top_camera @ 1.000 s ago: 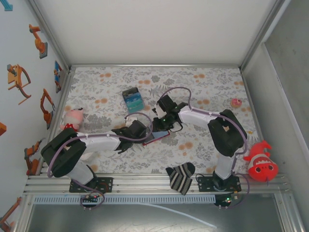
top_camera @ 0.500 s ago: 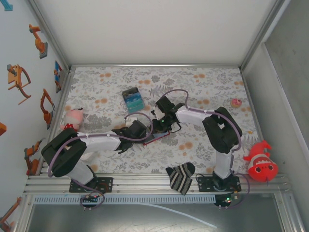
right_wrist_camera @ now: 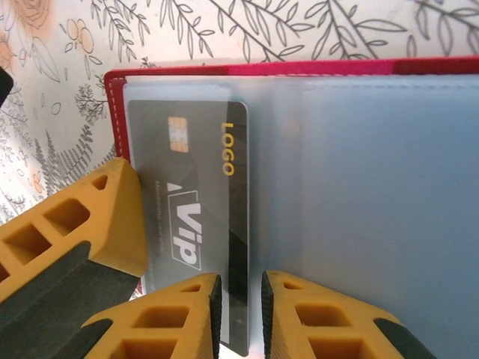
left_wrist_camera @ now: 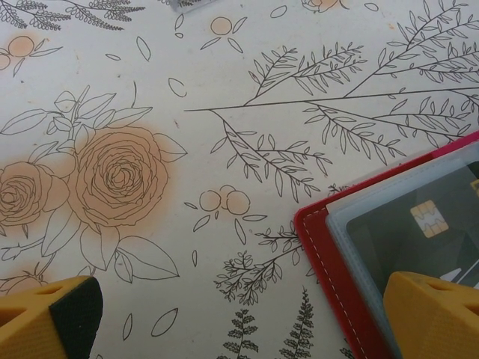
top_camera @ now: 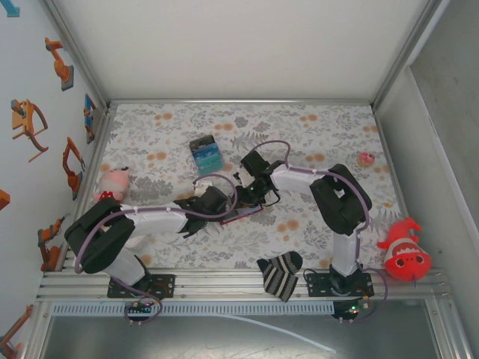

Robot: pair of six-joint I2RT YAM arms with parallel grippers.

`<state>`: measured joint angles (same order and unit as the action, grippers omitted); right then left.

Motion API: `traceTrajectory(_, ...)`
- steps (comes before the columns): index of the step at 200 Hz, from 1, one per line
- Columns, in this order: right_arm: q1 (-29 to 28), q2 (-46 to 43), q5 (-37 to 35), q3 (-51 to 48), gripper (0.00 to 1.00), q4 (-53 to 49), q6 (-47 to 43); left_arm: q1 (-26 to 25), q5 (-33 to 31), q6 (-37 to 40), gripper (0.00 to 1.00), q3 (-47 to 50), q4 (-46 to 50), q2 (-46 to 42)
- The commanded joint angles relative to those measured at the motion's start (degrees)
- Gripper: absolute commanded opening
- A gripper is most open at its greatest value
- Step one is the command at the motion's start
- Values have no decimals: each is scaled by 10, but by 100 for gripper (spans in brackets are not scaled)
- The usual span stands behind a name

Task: Take the credit cards out of the card holder

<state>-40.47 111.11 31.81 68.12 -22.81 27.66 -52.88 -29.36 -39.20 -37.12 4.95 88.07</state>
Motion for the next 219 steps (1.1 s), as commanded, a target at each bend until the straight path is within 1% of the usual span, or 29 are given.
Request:
traceTrajectory(1,3,8,30,6,21,17,14,-5,-3,3,97,0,56,25)
traceTrajectory(19,4,7,55,-2,20,40,25,-10,-4,1,97,-4,62,26)
traceTrajectory(35,7,5,71,-9,17,60,35,-13,-5,-1,97,-6,66,26)
traceTrajectory(65,13,-3,78,-23,12,81,46,-13,-6,-1,97,-5,72,19)
traceTrajectory(87,16,-3,85,-29,6,95,49,-14,-6,1,97,-6,73,16)
traceTrajectory(101,17,-1,92,-31,4,106,53,-14,-7,3,97,-8,73,14)
traceTrajectory(116,17,0,101,-36,4,121,62,-14,-6,2,97,-10,74,12)
traceTrajectory(134,17,4,112,-39,7,138,69,-14,-7,-1,97,-11,75,11)
traceTrajectory(159,17,11,125,-42,8,155,73,-15,-3,-6,97,-7,74,7)
traceTrajectory(184,17,10,125,-45,5,160,72,-16,-1,-12,97,-3,75,4)
traceTrajectory(202,17,10,123,-46,0,160,69,-16,-1,-15,97,-2,77,2)
traceTrajectory(219,17,9,119,-45,0,155,65,-16,-3,-16,97,-2,82,0)
